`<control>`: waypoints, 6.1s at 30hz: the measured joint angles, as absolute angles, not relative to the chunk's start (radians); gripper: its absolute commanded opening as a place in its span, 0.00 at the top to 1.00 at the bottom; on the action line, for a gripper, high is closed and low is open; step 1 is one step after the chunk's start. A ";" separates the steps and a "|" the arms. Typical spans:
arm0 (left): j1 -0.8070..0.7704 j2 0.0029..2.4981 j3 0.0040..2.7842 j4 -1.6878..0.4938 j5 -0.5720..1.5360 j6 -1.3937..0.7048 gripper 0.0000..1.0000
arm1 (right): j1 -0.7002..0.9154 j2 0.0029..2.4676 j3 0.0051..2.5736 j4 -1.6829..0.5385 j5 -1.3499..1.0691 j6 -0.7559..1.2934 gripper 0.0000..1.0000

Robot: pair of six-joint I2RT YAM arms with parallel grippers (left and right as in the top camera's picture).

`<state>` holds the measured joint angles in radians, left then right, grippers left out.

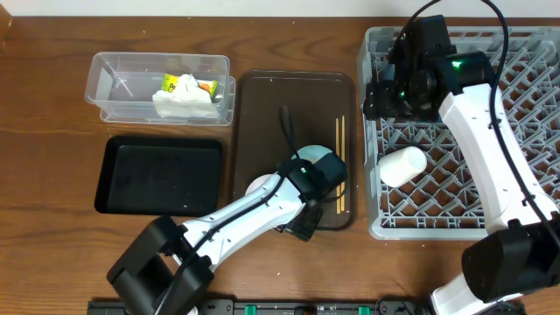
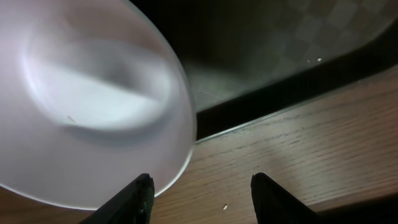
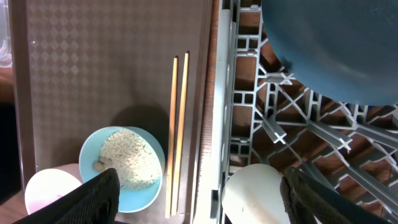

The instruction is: Sort waste into correct bins and load items into the dishwasher rack

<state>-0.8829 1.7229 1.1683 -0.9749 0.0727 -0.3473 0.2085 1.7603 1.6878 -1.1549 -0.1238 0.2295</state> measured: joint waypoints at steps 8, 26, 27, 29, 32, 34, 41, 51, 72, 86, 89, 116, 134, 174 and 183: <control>-0.883 1.723 1.156 -0.915 0.050 -0.347 0.46 | 0.208 1.760 1.688 -1.159 -0.124 0.229 0.19; -0.828 1.723 1.097 -0.812 -0.125 -0.360 0.46 | 0.208 1.760 1.688 -1.162 -0.124 0.229 0.19; -0.815 1.723 1.097 -0.805 -0.132 -0.362 0.45 | 0.208 1.760 1.688 -1.162 -0.124 0.229 0.19; -0.788 1.723 1.097 -0.800 -0.138 -0.363 0.45 | 0.208 1.760 1.688 -1.162 -0.124 0.229 0.19; -0.741 1.723 1.097 -0.797 -0.142 -0.363 0.45 | 0.208 1.760 1.688 -1.162 -0.124 0.229 0.19; -0.707 1.723 1.097 -0.792 -0.144 -0.363 0.45 | 0.208 1.760 1.688 -1.162 -0.124 0.229 0.19; -0.622 1.723 1.097 -0.756 -0.142 -0.362 0.45 | 0.208 1.760 1.688 -1.159 -0.124 0.229 0.18; -0.616 1.707 1.128 -0.769 -0.083 -0.360 0.39 | 0.273 1.760 1.688 -1.127 -0.124 0.229 0.19; -0.820 1.652 1.163 -0.565 0.121 -0.012 0.30 | 0.092 1.745 1.688 -1.146 -0.126 0.229 0.17; -0.853 1.795 1.163 -0.475 0.128 -0.008 0.61 | 0.091 1.740 1.688 -1.170 -0.139 0.218 0.16; -0.853 1.798 1.163 -0.470 0.127 -0.007 0.62 | 0.091 1.740 1.688 -1.177 -0.140 0.215 0.15; -0.853 1.864 1.169 -0.433 0.108 -0.025 0.94 | 0.091 1.740 1.688 -1.204 -0.142 0.174 0.15; -0.678 1.477 1.169 -0.605 0.179 -0.180 0.94 | 0.091 1.740 1.688 -1.205 -0.142 0.174 0.15; 0.473 1.642 1.041 -0.941 1.293 0.072 0.94 | 0.091 1.740 1.688 -1.213 -0.142 0.173 0.16; 0.519 1.767 1.041 -0.944 1.462 0.079 0.94 | 0.091 1.740 1.688 -1.214 -0.142 0.173 0.16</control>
<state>0.5190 1.7672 1.0409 -0.9436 1.4624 0.0788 0.0910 1.7397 1.6878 -1.2140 -0.1421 0.1734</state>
